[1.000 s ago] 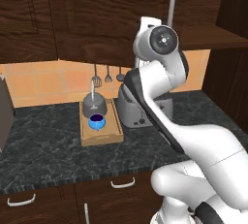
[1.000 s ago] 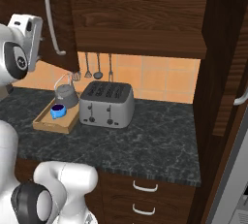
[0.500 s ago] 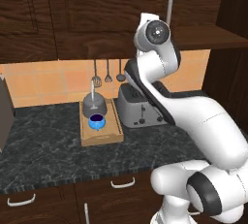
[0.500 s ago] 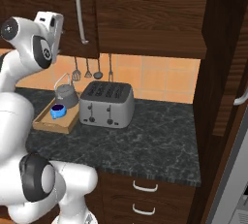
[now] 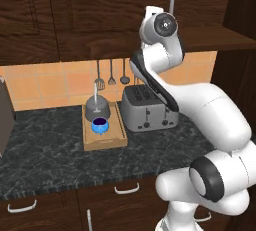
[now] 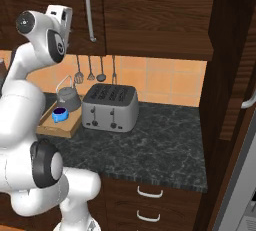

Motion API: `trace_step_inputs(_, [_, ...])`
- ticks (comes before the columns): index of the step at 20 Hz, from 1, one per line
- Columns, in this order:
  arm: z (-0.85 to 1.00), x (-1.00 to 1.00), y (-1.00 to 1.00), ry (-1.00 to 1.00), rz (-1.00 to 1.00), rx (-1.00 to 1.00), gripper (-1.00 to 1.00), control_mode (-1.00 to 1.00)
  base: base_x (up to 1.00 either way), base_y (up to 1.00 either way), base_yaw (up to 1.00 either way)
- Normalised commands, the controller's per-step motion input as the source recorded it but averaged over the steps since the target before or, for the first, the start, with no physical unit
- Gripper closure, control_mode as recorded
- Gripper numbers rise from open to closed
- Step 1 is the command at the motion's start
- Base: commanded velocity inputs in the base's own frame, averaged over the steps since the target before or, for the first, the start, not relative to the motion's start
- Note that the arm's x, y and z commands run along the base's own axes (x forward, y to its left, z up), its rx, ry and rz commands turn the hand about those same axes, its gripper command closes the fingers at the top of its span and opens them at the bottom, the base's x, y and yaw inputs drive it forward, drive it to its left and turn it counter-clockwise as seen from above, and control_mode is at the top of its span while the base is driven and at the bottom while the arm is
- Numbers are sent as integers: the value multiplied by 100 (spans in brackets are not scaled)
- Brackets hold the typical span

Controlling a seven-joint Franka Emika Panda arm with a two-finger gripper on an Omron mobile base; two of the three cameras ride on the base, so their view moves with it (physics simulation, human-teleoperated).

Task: Pick the kettle from the counter and place it on the tray. Then pick the mug from the cabinet and place it on the tray. Then close the cabinet doors.

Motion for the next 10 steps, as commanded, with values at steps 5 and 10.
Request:
trace_step_inputs(5, [-16,1,19,8,6,-10,-100,-100,0,0,0])
trace_step_inputs(10, [8,-69,1,9,4,0,-100,-100,0,0,0])
